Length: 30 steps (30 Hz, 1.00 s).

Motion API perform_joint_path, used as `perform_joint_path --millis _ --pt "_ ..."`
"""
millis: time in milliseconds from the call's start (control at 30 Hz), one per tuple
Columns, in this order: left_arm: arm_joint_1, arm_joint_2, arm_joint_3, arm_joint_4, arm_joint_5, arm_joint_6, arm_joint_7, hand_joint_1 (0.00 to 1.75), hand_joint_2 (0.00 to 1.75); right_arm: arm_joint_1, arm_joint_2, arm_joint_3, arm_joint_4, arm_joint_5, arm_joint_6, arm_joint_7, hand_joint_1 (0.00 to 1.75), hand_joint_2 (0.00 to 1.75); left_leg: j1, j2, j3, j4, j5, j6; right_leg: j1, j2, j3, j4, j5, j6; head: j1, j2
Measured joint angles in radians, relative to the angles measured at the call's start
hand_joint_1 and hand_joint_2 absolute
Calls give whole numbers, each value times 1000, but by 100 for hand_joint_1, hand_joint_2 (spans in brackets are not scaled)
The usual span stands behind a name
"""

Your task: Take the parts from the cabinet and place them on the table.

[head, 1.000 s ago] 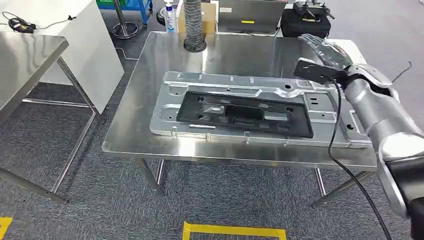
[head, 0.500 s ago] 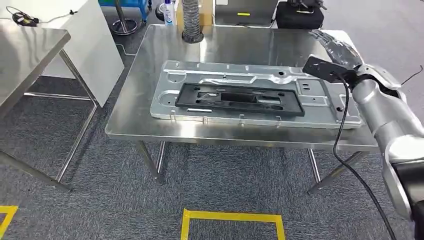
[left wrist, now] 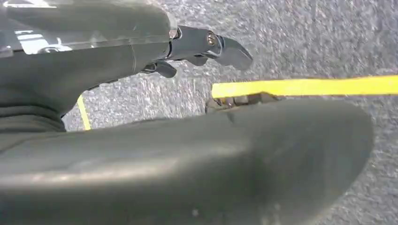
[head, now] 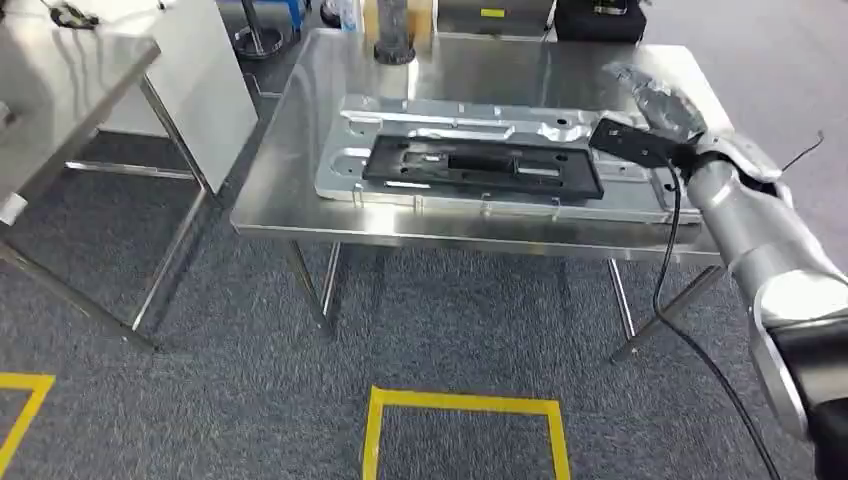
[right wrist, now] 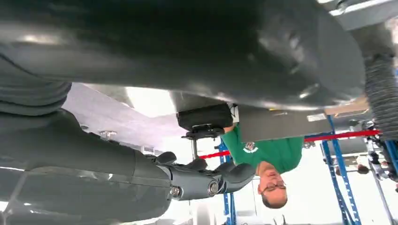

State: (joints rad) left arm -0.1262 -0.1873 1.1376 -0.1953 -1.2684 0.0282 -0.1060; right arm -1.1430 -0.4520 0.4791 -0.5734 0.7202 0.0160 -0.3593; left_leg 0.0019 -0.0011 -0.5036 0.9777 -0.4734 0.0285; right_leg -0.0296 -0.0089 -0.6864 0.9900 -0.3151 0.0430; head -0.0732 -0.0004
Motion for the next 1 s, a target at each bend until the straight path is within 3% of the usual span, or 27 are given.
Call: perform_joint_path --millis 33,100,133,167,200,233,267,300,367,467,500,567,600,633,667,700,733,767,800,833,867,900,933,1000 --pt "-2 1 0 0 0 -1 1 0 0 3 -1 0 0 0 -1 0 0 0 -3 3 -12 -3 14 10 2 3 -16 29 -57 -1 0 0" --pt "-3 3 0 0 0 0 1 0 0 5 -1 0 0 0 -1 6 0 0 -7 5 -47 -3 42 16 1 4 -57 176 -192 1 0 0" --pt "-3 3 0 0 -1 0 2 0 0 7 -1 0 0 0 -1 7 0 0 -9 6 -63 -1 54 17 1 5 -69 249 -229 4 0 0" --pt "-3 3 0 0 -1 -1 3 0 0 10 -1 0 0 0 -1 7 0 0 -10 6 -79 1 66 16 2 5 -74 307 -233 5 0 0" --pt "-3 3 0 0 -2 -1 3 0 0 13 -1 -1 0 0 0 7 0 0 -10 7 -97 3 77 14 1 5 -66 334 -205 6 0 0" --pt "-3 3 0 0 -2 -1 3 0 0 14 -2 -1 0 0 4 7 0 0 -10 8 -115 8 88 12 1 5 -38 316 -165 7 0 0" --pt "-3 3 0 0 -2 -1 3 0 0 12 -6 -3 0 0 8 7 0 0 -9 8 -134 13 98 10 -1 5 10 261 -130 7 0 0" --pt "-3 2 0 0 -3 -1 2 0 0 11 -10 -5 -1 -1 9 7 0 0 -9 7 -148 20 106 6 -1 4 76 176 -123 6 0 0" --pt "-5 2 0 0 -10 -1 1 0 0 10 -19 -12 -8 -4 10 4 0 0 -14 6 -167 37 116 -3 8 7 179 13 -200 -3 0 0" --pt "-7 2 0 0 -11 -2 2 0 0 12 -35 -16 -9 -8 11 -2 0 0 -10 5 -170 29 145 -21 14 6 163 21 -188 -20 0 0" --pt "-8 2 0 0 -12 -2 4 0 0 13 -39 -16 -9 -8 14 -2 0 0 -11 3 -179 29 144 -28 1 1 156 11 -172 -35 0 0" --pt "-10 3 0 0 -12 -2 9 0 0 10 -39 -16 -10 -8 19 -3 0 0 -5 1 -208 100 45 -35 8 1 130 13 -149 -50 -2 0" --pt "-13 2 0 0 -12 -1 10 0 0 7 -38 -17 -11 -8 24 -2 0 0 -2 2 -233 184 -24 -39 10 1 114 13 -135 -50 -1 0" --pt "-16 2 0 0 -10 -1 10 0 0 4 -38 -17 -11 -4 29 0 0 0 -1 2 -255 272 -73 -43 13 2 98 14 -123 -51 -1 0" --pt "-18 2 0 0 -9 0 10 0 0 1 -38 -17 -10 -1 32 0 0 0 0 2 -266 337 -94 -44 16 2 84 14 -111 -52 -1 0" --pt "-20 2 0 0 -8 1 10 0 0 -4 -35 -17 -10 1 37 0 0 0 0 2 -261 375 -82 -43 18 3 66 14 -97 -52 -1 0" --pt "-20 2 0 0 -8 2 10 0 0 -7 -34 -17 -10 2 40 0 0 0 -1 1 -238 367 -52 -39 21 4 53 15 -87 -52 -1 0" --pt "-21 2 0 0 -8 2 10 0 0 -9 -34 -17 -10 2 41 0 0 0 -3 1 -195 321 -11 -31 24 4 37 15 -75 -51 -1 0" --pt "-22 2 0 0 -8 2 10 0 0 -10 -34 -17 -10 2 41 0 0 0 -7 1 -147 256 13 -21 26 5 26 15 -66 -51 -1 0" --pt "-24 2 0 0 -8 3 10 0 0 -12 -34 -17 -9 2 41 0 0 0 -17 -2 -59 138 16 -4 26 5 16 15 -54 -49 -1 0" --pt "-26 5 0 0 -8 4 10 0 0 -12 -34 -17 -9 2 41 0 0 0 -23 -1 3 40 -31 9 25 4 12 14 -46 -44 -1 0" --pt "-26 5 0 0 -7 4 10 0 0 -12 -34 -17 -8 2 40 1 0 0 -24 0 27 -9 -43 -2 20 1 12 12 -37 -40 -1 0" --pt "-26 5 0 0 -7 4 10 0 0 -13 -33 -16 -7 2 41 0 0 0 -30 -2 15 -1 -31 -1 13 -2 12 4 -24 -34 -1 0" --pt "-26 5 0 0 -7 4 10 0 0 -12 -30 -16 -7 2 41 0 0 0 -37 -1 13 -25 -4 13 7 -2 13 -16 1 -23 -1 0"
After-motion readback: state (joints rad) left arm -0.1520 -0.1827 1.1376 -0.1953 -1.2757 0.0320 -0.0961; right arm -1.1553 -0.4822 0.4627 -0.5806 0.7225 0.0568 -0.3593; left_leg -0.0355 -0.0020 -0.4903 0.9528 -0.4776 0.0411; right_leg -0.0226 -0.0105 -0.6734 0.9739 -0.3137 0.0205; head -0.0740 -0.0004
